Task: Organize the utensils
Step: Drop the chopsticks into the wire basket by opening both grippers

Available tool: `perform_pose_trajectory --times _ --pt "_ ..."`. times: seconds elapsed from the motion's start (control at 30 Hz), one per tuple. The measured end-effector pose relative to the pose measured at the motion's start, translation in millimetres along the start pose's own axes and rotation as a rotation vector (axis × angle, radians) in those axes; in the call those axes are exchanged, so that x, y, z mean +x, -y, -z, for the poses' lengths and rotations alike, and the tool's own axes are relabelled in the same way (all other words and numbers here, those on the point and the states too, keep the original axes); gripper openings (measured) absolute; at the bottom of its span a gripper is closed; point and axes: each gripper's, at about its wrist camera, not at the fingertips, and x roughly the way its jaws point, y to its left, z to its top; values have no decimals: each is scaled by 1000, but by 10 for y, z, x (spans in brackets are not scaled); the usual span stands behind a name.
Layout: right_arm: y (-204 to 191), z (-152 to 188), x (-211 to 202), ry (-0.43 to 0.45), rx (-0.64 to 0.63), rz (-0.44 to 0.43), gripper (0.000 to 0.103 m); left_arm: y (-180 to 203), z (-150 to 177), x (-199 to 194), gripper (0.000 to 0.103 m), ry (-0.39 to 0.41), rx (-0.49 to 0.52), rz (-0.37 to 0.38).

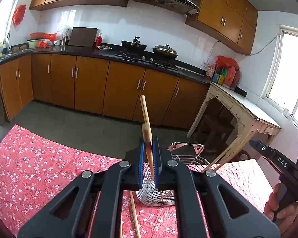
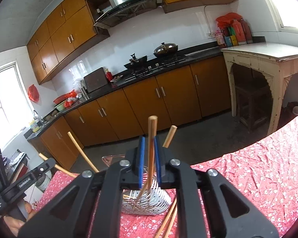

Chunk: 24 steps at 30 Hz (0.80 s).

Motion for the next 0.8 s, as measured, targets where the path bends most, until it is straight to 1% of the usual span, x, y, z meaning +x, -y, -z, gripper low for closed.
perform_pose_trajectory --times 0.03,0.07,0.1,0.13,0.23,0.33,0.43,0.53,0.6,0.63,0.7,0.8 --pt "12 -4 -25 7 0 7 26 -7 -11 -28 13 2 -4 -2" --pt "16 -13 -58 18 -1 21 29 -4 -16 -47 18 5 -7 -5" --pt "17 -16 -98 29 -2 31 34 -17 -20 -78 33 11 -12 -10" --pt "23 -17 -136 38 -5 34 37 -31 -24 -118 42 21 -14 -17" --pt "33 -10 -296 67 -21 54 41 -62 -32 -248 42 47 -7 -30" --pt "71 27 -461 83 -24 64 42 -108 -21 -377 42 62 -7 -37" --pt "116 115 -598 79 -24 77 42 -170 31 -494 42 65 -6 -49" --pt "156 230 -699 58 -29 88 42 -238 140 -604 42 57 5 -67" --pt "183 369 -762 34 -44 105 44 -279 222 -647 42 47 13 -81" --pt "203 457 -780 16 -50 117 44 -315 314 -667 42 33 22 -90" --pt "262 664 -789 -30 -53 126 44 -374 481 -675 42 9 40 -110" --pt "352 1040 -726 -123 -55 138 44 -456 759 -604 43 -46 79 -144"
